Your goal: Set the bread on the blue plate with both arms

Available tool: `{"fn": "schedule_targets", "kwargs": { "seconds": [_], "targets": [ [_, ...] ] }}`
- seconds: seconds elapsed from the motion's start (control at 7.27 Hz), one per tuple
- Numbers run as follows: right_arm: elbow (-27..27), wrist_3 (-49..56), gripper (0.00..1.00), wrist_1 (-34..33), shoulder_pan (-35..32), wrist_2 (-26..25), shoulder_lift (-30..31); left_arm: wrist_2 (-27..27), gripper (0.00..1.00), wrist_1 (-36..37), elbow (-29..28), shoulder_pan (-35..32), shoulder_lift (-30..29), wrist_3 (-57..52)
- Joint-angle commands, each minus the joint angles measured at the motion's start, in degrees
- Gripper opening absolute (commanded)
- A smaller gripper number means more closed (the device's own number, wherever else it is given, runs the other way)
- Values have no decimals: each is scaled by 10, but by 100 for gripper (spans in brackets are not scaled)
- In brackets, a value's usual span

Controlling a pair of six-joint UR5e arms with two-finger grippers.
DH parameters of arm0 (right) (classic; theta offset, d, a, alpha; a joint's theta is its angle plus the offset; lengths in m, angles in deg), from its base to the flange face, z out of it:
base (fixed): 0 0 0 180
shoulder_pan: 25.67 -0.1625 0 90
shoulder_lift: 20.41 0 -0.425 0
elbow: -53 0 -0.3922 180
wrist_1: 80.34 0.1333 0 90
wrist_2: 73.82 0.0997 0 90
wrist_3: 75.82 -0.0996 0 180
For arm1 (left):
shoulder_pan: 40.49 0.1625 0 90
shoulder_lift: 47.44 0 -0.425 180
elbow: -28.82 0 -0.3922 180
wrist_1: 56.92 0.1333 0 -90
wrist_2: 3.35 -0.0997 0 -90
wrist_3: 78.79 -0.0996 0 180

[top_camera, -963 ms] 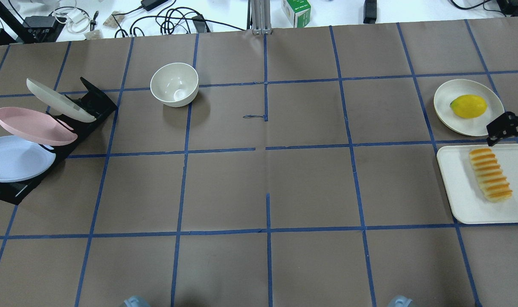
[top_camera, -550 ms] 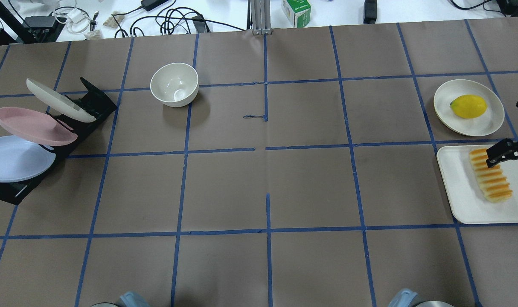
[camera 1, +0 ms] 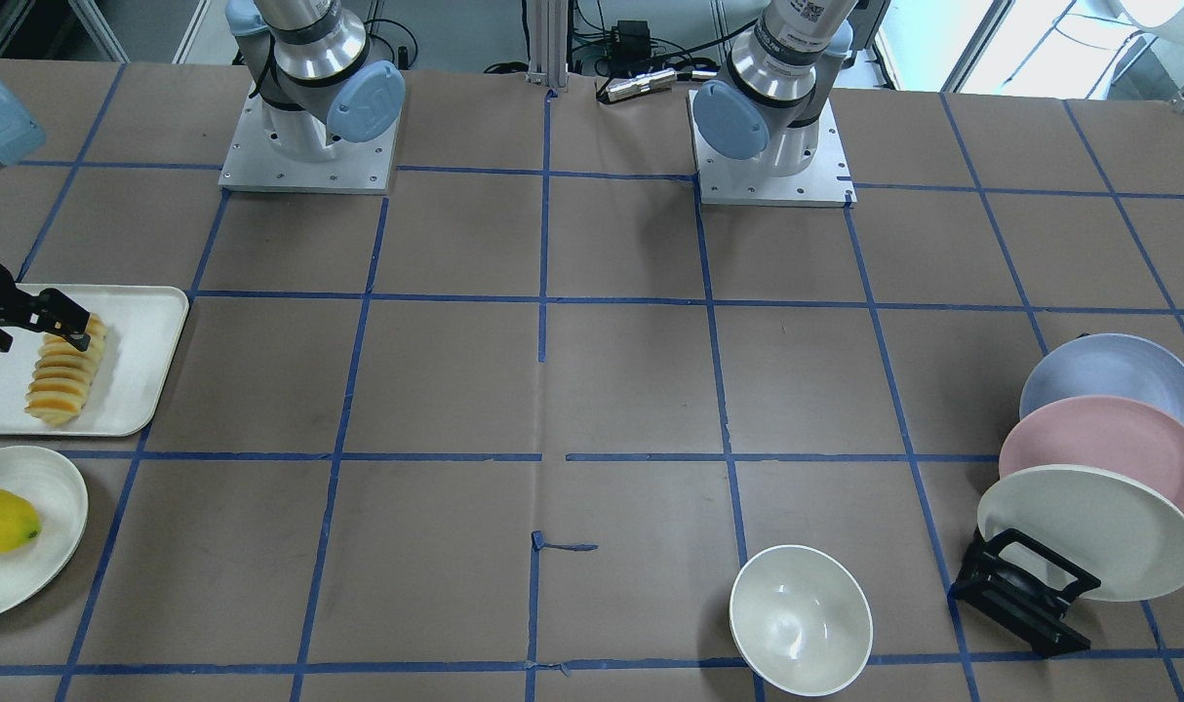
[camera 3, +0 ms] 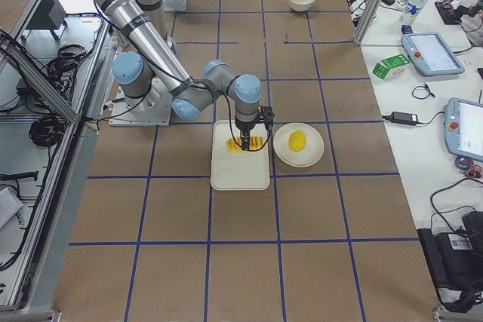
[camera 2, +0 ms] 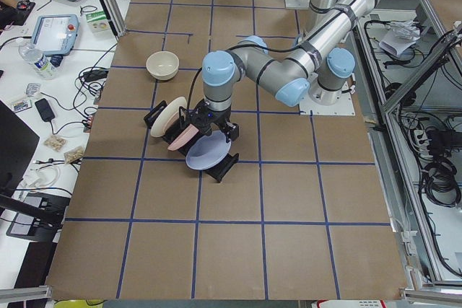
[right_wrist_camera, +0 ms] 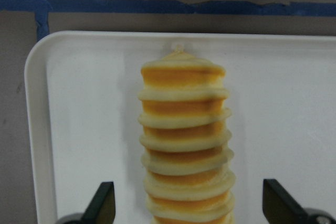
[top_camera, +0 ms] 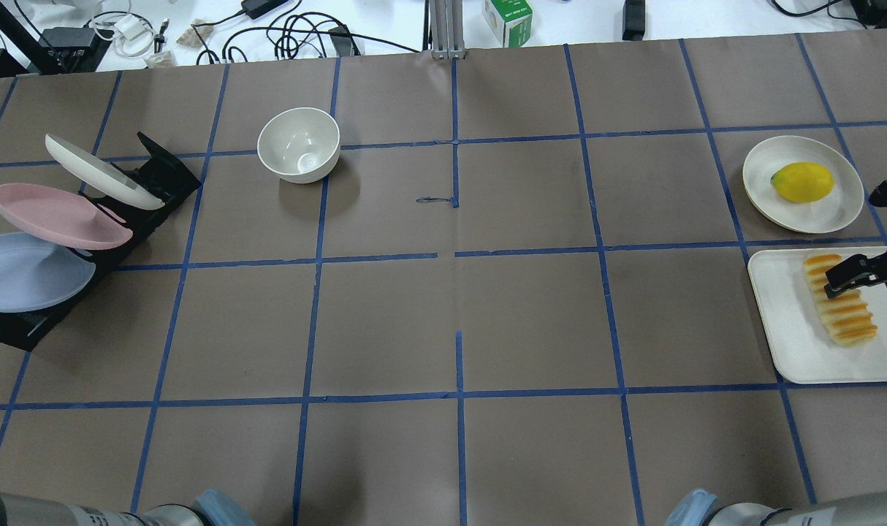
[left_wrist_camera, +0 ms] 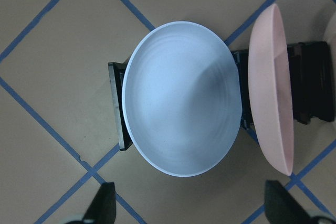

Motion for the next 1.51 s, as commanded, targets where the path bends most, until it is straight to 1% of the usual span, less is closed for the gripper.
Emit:
{"fn": "schedule_targets", "kwargs": {
  "seconds": [0.0, 0.14, 0.55, 0.69, 0.83, 0.96, 1.1, 1.24, 1.38],
  "targets": [
    [0, 6, 100, -6, 0, 6, -23, -45, 91, 40, -1, 4, -46, -12],
    [4, 6, 100, -5, 0, 2, -38, -61, 91, 40, 0, 4, -56, -13],
    [1, 6, 100, -7, 0, -1, -45, -60, 76, 40, -1, 4, -76, -14],
    [4, 2, 99, -7, 0, 1, -50, -59, 62, 39, -1, 4, -77, -16],
    [5, -3, 54, -6, 0, 1, -50, -59, 56, 39, -2, 4, -79, -16],
    [7, -1, 15, -6, 0, 1, -50, -58, 44, 38, -2, 4, -80, -17],
    [8, 1, 0, -6, 1, -7, -44, -58, 42, 37, -1, 4, -80, -17],
    [9, -1, 0, -3, -1, -53, -43, -56, 41, 36, -1, 4, -81, -26],
    [22, 1, 0, 4, -3, -55, -31, -52, 32, 32, -1, 4, -83, -28]
  ]
}}
